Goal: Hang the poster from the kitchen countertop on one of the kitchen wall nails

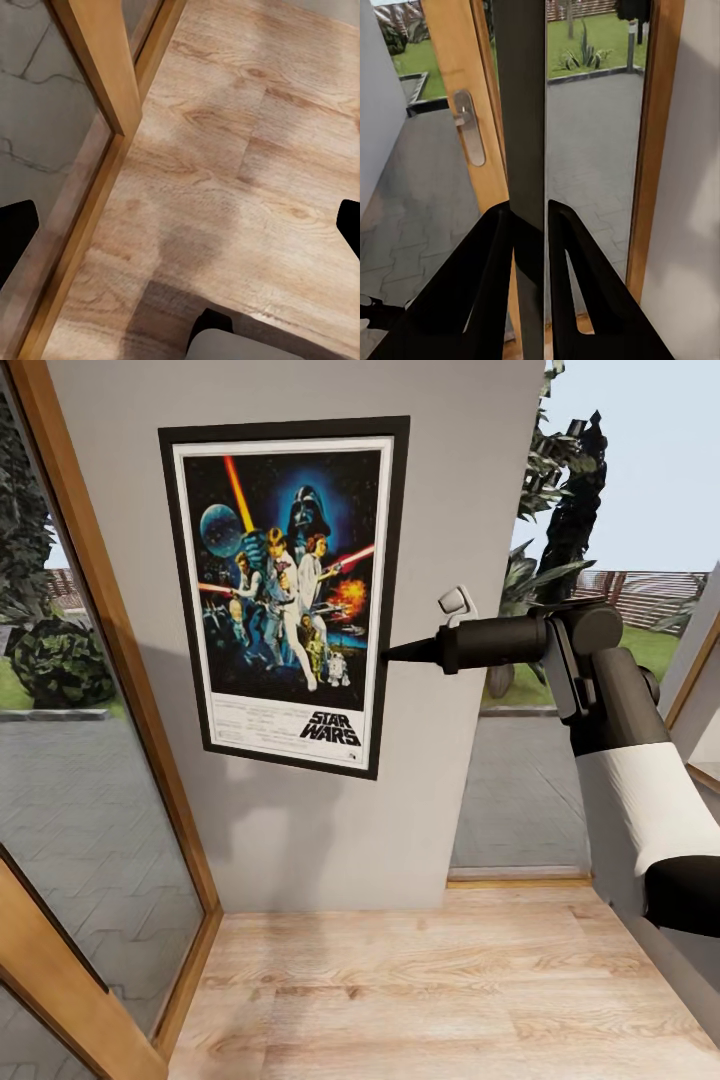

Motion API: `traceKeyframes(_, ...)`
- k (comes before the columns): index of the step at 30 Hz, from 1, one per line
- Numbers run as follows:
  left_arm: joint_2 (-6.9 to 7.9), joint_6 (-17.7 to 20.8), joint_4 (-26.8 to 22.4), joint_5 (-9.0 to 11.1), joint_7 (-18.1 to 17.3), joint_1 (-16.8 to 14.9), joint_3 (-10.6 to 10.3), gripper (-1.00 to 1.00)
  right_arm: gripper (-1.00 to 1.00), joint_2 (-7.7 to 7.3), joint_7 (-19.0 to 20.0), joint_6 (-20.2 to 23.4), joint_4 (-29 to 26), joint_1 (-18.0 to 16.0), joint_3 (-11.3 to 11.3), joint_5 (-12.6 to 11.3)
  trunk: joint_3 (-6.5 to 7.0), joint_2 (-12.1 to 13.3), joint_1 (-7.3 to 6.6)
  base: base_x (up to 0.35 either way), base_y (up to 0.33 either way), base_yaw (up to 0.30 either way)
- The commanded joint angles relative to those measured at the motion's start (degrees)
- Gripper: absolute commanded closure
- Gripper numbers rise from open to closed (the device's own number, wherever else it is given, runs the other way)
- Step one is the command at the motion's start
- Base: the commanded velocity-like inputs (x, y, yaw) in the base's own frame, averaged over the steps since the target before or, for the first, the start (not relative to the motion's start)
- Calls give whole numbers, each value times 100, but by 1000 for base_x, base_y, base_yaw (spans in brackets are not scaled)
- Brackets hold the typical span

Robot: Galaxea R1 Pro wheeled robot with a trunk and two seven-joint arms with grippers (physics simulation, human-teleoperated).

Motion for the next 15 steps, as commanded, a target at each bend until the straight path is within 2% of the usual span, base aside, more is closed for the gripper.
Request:
traceKeyframes(1,-2,3,-6,-1,-34,-2,15,-100,100,-6,-6,73,1,-6,12,-47,-12,-12,4,0,0,0)
traceKeyframes(15,32,15,41,4,-44,-2,15,-100,100,7,-24,201,301,-196,25,-14,-12,-12,4,0,0,0)
